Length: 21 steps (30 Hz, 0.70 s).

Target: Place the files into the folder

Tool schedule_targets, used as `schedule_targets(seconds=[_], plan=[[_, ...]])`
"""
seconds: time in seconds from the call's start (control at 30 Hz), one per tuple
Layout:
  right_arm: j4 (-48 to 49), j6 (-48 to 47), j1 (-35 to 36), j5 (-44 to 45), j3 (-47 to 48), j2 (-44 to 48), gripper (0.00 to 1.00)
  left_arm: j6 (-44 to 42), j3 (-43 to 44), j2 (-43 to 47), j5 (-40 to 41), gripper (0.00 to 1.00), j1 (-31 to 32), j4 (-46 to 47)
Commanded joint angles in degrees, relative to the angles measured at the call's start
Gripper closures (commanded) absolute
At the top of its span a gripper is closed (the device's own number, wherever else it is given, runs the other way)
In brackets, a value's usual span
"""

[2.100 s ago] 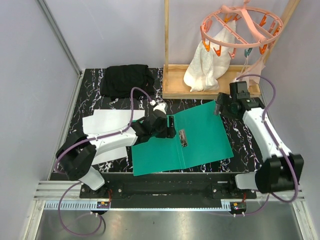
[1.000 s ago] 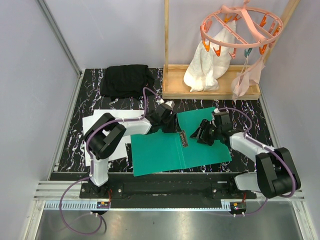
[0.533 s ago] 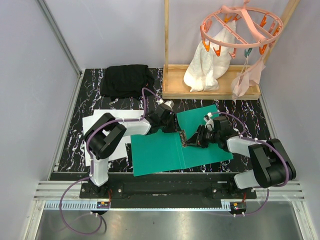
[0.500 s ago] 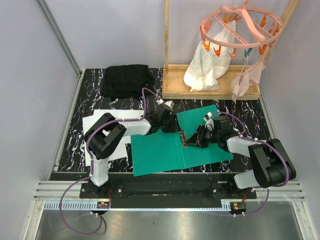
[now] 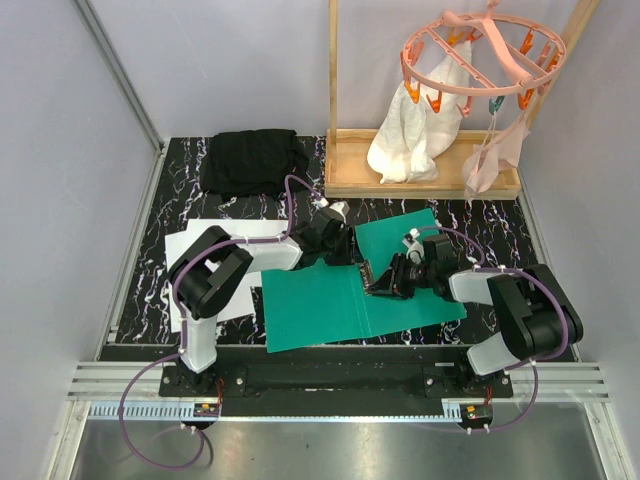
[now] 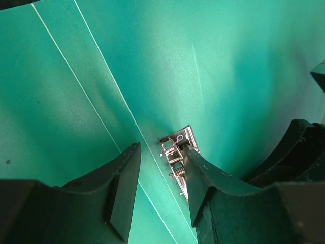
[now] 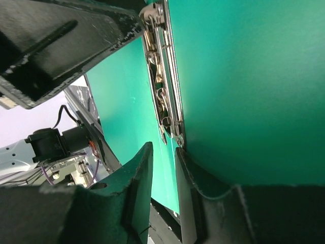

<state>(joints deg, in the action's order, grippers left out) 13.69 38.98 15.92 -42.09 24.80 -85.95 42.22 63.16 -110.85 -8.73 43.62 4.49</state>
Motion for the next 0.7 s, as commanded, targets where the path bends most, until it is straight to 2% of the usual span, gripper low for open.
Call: schedule_targets(seconds=[0.0,0.17,0.23,0.47,0.57,0.67], plan=[[1.5,-1.5,1.2,-0.6,1.9,-1.4,0.68,-1.4,-0.3,1.8,-0.1,0.54,0.2,1.8],[2.4,-0.9,2.0,-0.9,2.4,-2.6,0.73,-1.7,-0.1,1.7,-0.3,0.54,0.3,2.1],[1.6,-1.4,2.1,-0.5,2.9,-2.5,0.80,-1.9,0.0,1.7,-0.2,0.54,0.4,2.0],[1.1,-1.6,2.0,-0.5,4.2,-3.5,0.82,-3.8,0.5,2.7,0.5,0.53,0.9,0.7],[0.9,-1.7,2.1,-1.0,4.7,-4.1,0.91,-4.7,0.9,3.4,1.3,0.51,1.0,-0.6],[0.7,-2.0,2.0,-0.8,4.8,-4.4,0.90,-5.8,1.1,5.0,1.3,0.49,1.1,-0.8]])
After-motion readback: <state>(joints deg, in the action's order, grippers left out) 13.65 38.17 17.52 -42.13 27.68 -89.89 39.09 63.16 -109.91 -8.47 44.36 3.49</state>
